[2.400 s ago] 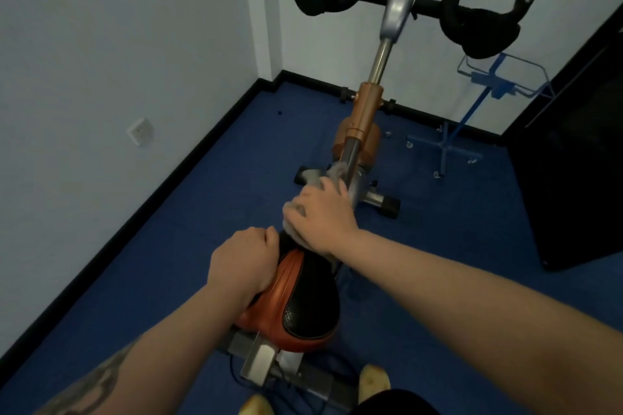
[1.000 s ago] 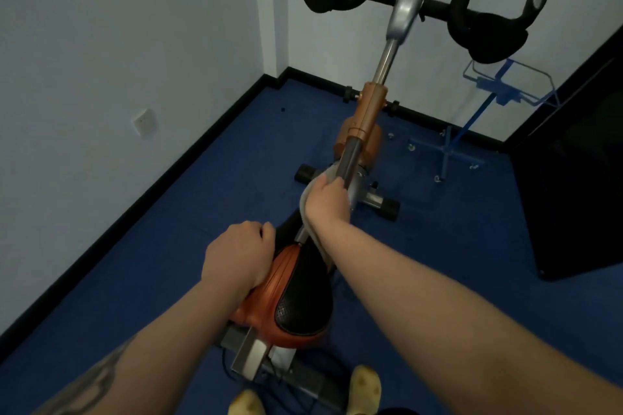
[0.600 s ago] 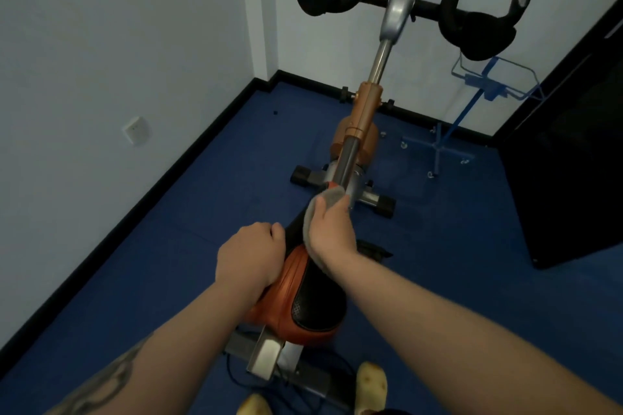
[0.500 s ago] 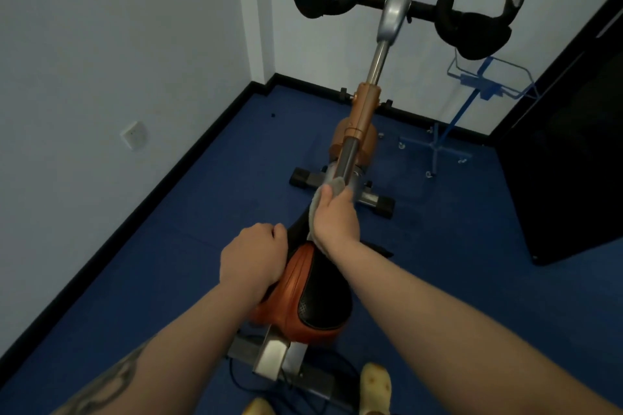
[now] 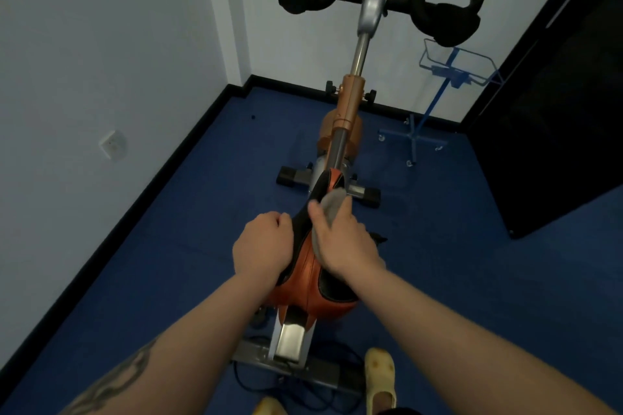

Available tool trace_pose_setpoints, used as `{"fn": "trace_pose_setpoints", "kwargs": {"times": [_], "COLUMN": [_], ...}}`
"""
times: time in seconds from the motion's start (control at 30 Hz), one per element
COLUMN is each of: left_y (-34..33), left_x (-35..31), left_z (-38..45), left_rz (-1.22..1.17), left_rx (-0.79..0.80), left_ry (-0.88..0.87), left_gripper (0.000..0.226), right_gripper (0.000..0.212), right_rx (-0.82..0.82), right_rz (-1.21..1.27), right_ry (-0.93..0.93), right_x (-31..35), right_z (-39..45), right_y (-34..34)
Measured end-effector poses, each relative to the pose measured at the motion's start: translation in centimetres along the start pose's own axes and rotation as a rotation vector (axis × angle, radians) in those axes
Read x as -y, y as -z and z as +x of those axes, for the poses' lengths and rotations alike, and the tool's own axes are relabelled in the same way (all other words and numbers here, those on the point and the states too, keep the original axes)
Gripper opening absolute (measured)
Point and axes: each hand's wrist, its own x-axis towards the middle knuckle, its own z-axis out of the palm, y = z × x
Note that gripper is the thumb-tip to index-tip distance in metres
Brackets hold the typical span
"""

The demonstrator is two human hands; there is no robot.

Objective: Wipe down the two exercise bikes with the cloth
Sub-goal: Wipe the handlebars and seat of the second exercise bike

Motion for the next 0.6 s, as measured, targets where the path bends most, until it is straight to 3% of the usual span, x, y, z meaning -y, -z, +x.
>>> {"fn": "trace_pose_setpoints", "kwargs": {"times": [0.1,0.3,0.5,0.6], "left_y": [0.1,0.3,0.2,0.0], "left_x": [0.7,0.4,0.7,0.7], "left_z": [-0.7,-0.8,-0.9,-0.7], "left_rz": [0.005,0.031,-0.028,-0.019], "left_rx": [0.004,-0.022,-0.048,-0.068], "left_ry": [-0.059,-0.087,-0.106,-0.106], "left_gripper": [0.040,0.040,0.041,0.039], "right_gripper": [0.073,0.063,0.061,0.061], "right_rx": [-0.056,0.019,-0.194,-0.132], "right_rz": [-0.064,0.072,0.163,0.105], "right_ry": [0.107,-0.147,0.078,0.038], "right_x": [-2.4,0.7,-3.0,-2.1], "right_z": [-3.0,2.6,-6.3,-3.1], "right_y": [-0.8,0.4,-2.2,-1.5]}}
